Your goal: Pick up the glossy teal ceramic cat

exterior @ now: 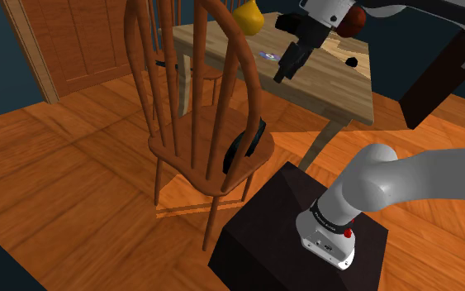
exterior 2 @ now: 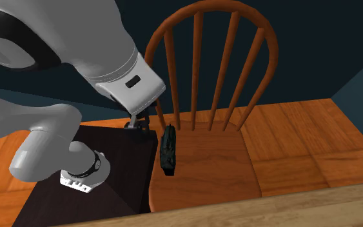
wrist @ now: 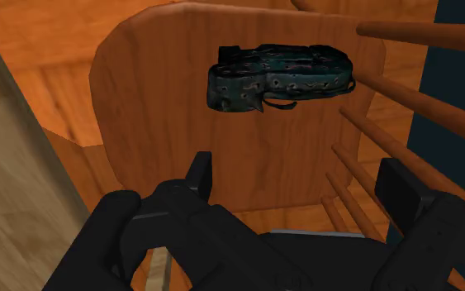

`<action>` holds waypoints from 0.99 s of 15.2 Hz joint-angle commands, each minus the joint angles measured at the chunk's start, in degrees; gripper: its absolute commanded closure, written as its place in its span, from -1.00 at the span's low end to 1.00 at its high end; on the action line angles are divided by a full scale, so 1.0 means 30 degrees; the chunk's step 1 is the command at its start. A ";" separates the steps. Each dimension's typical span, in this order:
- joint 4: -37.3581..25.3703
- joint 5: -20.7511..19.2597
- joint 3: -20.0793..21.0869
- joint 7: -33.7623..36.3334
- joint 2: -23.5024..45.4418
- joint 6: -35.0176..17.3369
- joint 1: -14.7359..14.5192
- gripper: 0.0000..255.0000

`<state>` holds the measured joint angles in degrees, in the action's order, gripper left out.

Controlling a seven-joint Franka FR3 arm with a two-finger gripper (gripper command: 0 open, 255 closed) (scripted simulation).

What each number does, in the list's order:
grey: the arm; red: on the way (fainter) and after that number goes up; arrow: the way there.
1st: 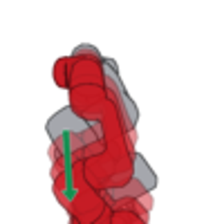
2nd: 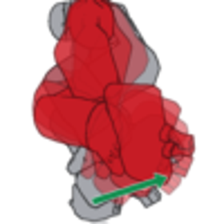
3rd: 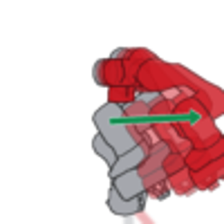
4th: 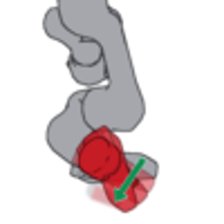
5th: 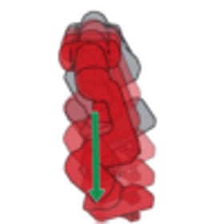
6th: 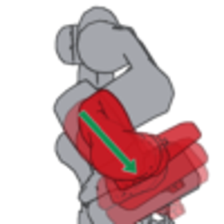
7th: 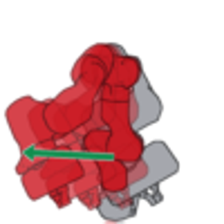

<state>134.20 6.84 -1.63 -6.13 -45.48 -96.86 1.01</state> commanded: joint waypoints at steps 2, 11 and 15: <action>0.0149 -0.0048 -0.0383 -0.1650 0.0527 -0.0310 -0.0619 -1.00; 0.0972 -0.0715 -0.2967 -1.6047 0.5212 -0.2235 -0.5967 -1.00; 0.1607 -0.1259 -0.3416 -2.2124 0.6848 -0.3006 -0.7960 -1.00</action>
<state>138.78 3.45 -11.59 -67.23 -26.43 -105.26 -21.24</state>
